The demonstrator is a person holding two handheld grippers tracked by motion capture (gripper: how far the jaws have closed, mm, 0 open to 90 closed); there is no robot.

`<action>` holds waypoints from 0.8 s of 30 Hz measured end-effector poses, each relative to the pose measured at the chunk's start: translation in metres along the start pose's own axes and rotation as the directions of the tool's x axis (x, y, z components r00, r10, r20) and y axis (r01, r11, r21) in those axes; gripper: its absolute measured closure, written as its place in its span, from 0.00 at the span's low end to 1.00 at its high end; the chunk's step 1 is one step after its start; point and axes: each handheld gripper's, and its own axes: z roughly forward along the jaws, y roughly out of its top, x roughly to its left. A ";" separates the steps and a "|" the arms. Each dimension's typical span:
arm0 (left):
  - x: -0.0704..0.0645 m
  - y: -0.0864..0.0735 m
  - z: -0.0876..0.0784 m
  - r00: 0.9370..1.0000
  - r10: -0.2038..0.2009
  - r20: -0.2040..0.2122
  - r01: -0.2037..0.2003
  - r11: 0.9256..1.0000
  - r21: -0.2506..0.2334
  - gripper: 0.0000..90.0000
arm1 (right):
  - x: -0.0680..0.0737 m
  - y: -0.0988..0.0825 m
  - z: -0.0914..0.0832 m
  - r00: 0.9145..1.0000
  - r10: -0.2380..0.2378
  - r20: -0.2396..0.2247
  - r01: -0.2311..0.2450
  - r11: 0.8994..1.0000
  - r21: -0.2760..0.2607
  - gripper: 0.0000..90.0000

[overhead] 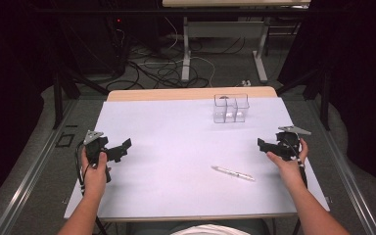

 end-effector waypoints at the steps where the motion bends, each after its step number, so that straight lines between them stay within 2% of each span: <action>1: -0.001 0.000 0.001 1.000 0.001 0.004 -0.001 1.000 0.003 0.00 | 0.000 0.000 0.000 1.000 0.000 0.000 0.000 1.000 0.000 0.10; 5: -0.005 -0.002 0.002 1.000 0.007 0.011 -0.007 1.000 0.020 0.00 | 0.008 0.007 0.002 0.999 -0.036 0.001 0.036 0.999 -0.029 0.10; 7: -0.005 -0.002 0.001 1.000 0.005 0.014 -0.005 1.000 0.019 0.00 | 0.010 0.011 0.003 0.998 -0.052 -0.021 0.051 0.998 -0.035 0.13; 10: -0.006 -0.003 -0.001 1.000 0.019 0.018 -0.020 0.999 0.029 0.00 | 0.013 0.017 0.002 0.998 -0.052 -0.034 0.051 0.998 -0.042 0.17; 20: -0.004 -0.005 -0.004 1.000 0.013 0.006 -0.014 1.000 0.028 0.00 | 0.026 0.042 0.011 0.991 -0.121 -0.062 0.120 0.992 -0.027 0.25; 23: -0.004 -0.005 -0.005 1.000 0.014 0.006 -0.014 0.999 0.031 0.00 | 0.028 0.044 0.014 0.989 -0.130 -0.072 0.126 0.991 -0.053 0.28; 24: -0.004 -0.005 -0.005 1.000 0.014 0.006 -0.014 0.999 0.031 0.00 | 0.029 0.045 0.015 0.989 -0.128 -0.078 0.125 0.991 -0.047 0.29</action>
